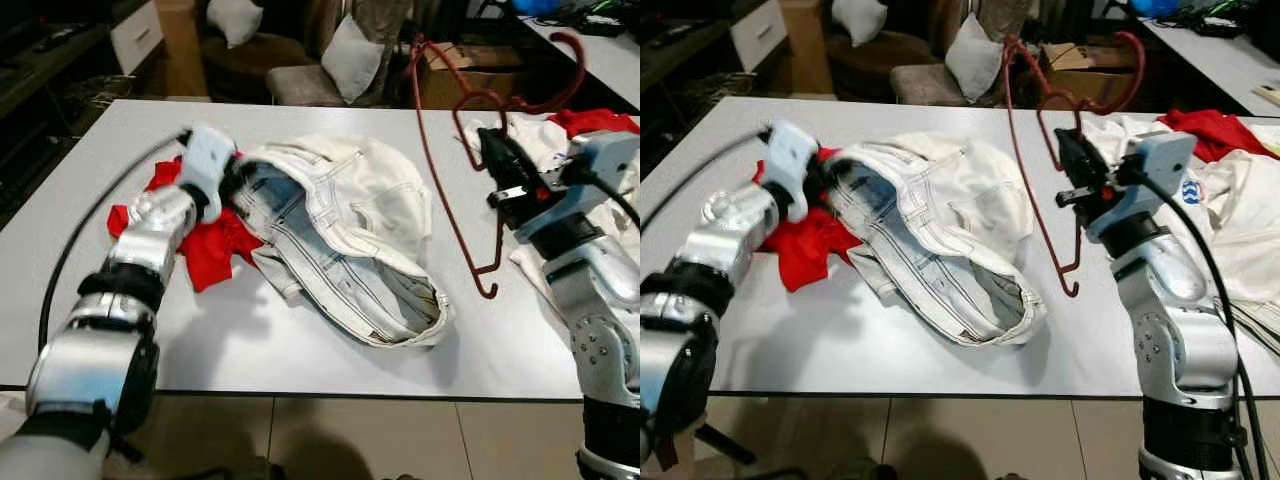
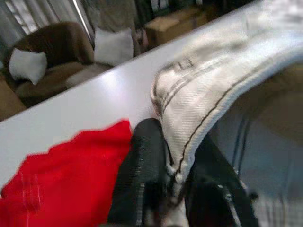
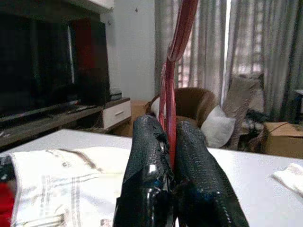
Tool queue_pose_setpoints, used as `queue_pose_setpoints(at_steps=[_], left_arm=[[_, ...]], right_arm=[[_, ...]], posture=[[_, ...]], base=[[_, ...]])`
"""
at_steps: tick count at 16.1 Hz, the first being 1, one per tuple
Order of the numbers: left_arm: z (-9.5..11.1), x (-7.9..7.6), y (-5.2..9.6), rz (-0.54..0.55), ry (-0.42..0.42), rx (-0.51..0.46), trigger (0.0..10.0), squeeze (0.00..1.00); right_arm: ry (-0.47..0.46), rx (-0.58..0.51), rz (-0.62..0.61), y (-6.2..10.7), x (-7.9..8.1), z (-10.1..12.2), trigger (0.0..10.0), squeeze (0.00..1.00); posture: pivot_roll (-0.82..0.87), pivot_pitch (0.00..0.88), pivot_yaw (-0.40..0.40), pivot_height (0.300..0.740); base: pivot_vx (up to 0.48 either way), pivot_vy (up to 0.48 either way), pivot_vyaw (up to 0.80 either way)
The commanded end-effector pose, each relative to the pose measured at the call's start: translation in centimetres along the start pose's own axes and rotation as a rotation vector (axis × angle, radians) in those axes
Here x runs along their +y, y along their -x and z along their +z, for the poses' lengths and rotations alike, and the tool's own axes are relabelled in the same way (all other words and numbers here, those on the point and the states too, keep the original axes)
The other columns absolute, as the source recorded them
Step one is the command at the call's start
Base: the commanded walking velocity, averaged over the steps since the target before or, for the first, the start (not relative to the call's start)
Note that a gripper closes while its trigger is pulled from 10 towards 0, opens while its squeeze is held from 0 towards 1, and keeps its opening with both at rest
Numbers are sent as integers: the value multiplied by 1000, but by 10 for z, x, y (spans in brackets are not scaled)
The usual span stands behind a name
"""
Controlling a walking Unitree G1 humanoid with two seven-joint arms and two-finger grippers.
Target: Hang hanger
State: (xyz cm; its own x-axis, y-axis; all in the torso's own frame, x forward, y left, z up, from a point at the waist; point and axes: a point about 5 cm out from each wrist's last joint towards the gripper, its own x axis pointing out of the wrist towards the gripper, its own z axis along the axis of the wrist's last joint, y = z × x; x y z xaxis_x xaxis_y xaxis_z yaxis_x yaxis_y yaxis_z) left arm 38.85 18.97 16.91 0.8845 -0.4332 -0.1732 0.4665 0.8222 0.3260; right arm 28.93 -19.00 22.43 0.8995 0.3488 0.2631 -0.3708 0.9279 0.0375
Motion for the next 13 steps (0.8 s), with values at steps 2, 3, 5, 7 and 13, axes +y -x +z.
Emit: queue_pose_setpoints(at_steps=[2,3,5,7,13], left_arm=[[-13,-10,4,-69,-42,74,10000,1000],[-13,-7,7,-79,-53,79,10000,1000],[-13,-1,15,-114,-69,78,10000,1000],[-7,14,40,-195,-65,17,10000,1000],[79,25,68,-355,326,-550,10000,1000]], right_arm=[[12,89,-10,-3,3,-15,10000,0],[7,104,-15,-2,3,-18,10000,0],[-24,120,-35,0,2,-21,10000,0],[-48,143,-60,4,0,-26,10000,0],[18,152,-237,0,-21,-28,10000,0]], posture=[[-56,0,0,740],[-58,0,1,740],[-59,0,4,740],[-62,0,8,740],[-58,0,-3,740]], base=[[0,0,0],[0,0,0],[0,0,0],[0,0,0],[0,0,0]])
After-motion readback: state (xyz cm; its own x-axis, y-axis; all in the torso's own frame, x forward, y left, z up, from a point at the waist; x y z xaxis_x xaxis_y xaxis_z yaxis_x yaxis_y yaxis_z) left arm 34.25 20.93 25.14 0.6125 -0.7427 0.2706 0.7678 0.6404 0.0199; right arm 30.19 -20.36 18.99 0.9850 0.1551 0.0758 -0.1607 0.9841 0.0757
